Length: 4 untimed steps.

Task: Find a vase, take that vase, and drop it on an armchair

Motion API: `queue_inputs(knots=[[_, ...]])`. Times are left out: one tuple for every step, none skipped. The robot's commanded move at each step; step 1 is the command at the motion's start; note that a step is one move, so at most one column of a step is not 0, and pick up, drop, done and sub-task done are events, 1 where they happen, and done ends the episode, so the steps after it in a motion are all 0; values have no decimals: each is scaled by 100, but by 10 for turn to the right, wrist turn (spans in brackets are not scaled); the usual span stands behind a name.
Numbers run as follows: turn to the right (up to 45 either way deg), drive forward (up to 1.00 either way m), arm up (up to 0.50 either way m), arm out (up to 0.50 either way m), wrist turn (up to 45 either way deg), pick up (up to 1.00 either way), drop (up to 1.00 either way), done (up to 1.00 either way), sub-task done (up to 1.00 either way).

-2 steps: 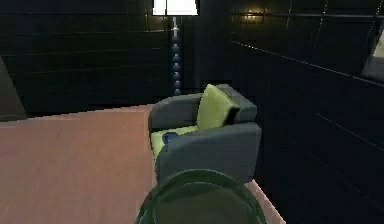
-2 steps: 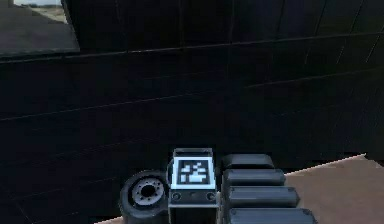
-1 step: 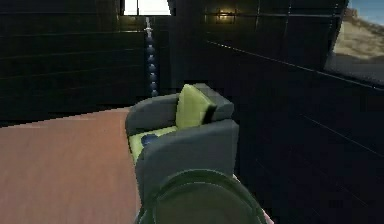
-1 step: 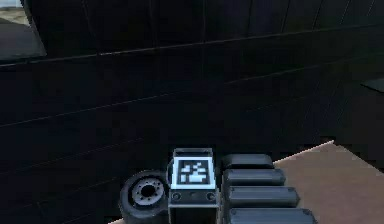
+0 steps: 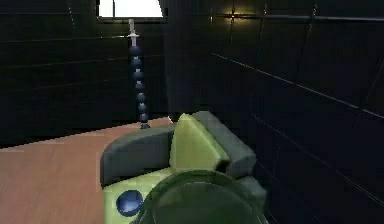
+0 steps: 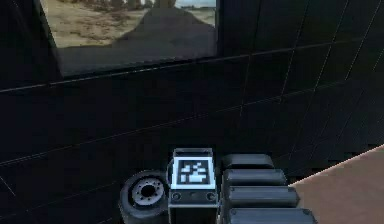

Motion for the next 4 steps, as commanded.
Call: queue_inputs(knots=[[450, 0, 0, 0, 0, 0, 0, 0, 0], [450, 0, 0, 0, 0, 0, 0, 0, 0], [450, 0, 0, 0, 0, 0, 0, 0, 0], [150, 0, 0, 0, 0, 0, 0, 0, 0]])
